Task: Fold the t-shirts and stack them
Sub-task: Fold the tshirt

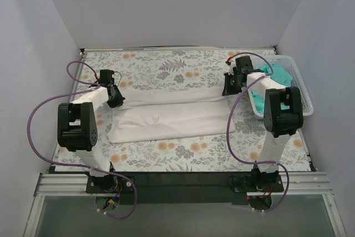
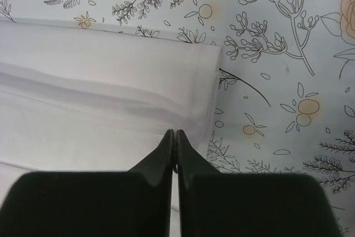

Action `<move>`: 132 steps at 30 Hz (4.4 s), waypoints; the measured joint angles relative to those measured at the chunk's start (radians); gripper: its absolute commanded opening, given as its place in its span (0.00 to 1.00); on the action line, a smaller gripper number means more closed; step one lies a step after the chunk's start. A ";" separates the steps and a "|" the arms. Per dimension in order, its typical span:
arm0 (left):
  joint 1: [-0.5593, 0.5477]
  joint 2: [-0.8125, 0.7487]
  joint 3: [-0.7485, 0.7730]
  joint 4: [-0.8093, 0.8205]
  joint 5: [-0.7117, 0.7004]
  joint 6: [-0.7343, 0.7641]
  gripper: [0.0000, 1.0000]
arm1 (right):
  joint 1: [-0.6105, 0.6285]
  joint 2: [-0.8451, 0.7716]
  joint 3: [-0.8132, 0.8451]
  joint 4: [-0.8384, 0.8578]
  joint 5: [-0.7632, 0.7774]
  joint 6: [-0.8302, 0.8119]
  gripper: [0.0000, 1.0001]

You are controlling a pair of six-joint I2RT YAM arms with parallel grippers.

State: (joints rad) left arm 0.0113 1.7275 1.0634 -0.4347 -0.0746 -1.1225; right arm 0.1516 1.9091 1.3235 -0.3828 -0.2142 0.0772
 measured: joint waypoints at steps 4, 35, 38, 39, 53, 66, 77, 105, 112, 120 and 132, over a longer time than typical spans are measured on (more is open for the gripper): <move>0.000 -0.001 -0.014 0.000 0.007 -0.012 0.20 | 0.000 0.009 -0.005 0.001 -0.013 0.008 0.29; 0.000 0.251 0.261 0.100 0.106 0.100 0.31 | 0.260 -0.230 -0.169 0.056 -0.149 0.063 0.62; 0.000 0.264 0.267 0.121 0.111 0.125 0.33 | 0.268 -0.255 -0.207 0.063 -0.153 0.064 0.62; 0.000 0.264 0.267 0.127 0.113 0.132 0.34 | 0.268 -0.262 -0.217 0.065 -0.153 0.066 0.62; -0.042 0.294 0.270 0.199 0.149 0.202 0.23 | 0.270 -0.288 -0.242 0.072 -0.152 0.066 0.61; -0.053 0.222 0.198 0.198 0.143 0.206 0.00 | 0.269 -0.331 -0.267 0.077 -0.152 0.066 0.60; -0.053 -0.130 -0.034 0.139 0.218 0.070 0.00 | 0.275 -0.376 -0.293 0.079 -0.157 0.066 0.60; -0.053 -0.516 -0.374 -0.164 0.251 -0.166 0.58 | 0.332 -0.420 -0.359 0.079 -0.147 0.049 0.59; -0.062 -0.505 -0.247 -0.135 0.239 -0.143 0.56 | 0.332 -0.430 -0.359 0.079 -0.131 0.043 0.59; -0.204 -0.171 -0.021 -0.023 0.172 -0.118 0.50 | 0.332 -0.430 -0.359 0.080 -0.126 0.039 0.59; -0.372 -0.035 -0.021 -0.014 0.074 -0.079 0.43 | 0.332 -0.430 -0.373 0.079 -0.113 0.024 0.59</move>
State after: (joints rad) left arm -0.3611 1.6920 1.0424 -0.4484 -0.0006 -1.2015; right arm 0.4831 1.4788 0.9504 -0.3035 -0.3271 0.1017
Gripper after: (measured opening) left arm 0.431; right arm 0.590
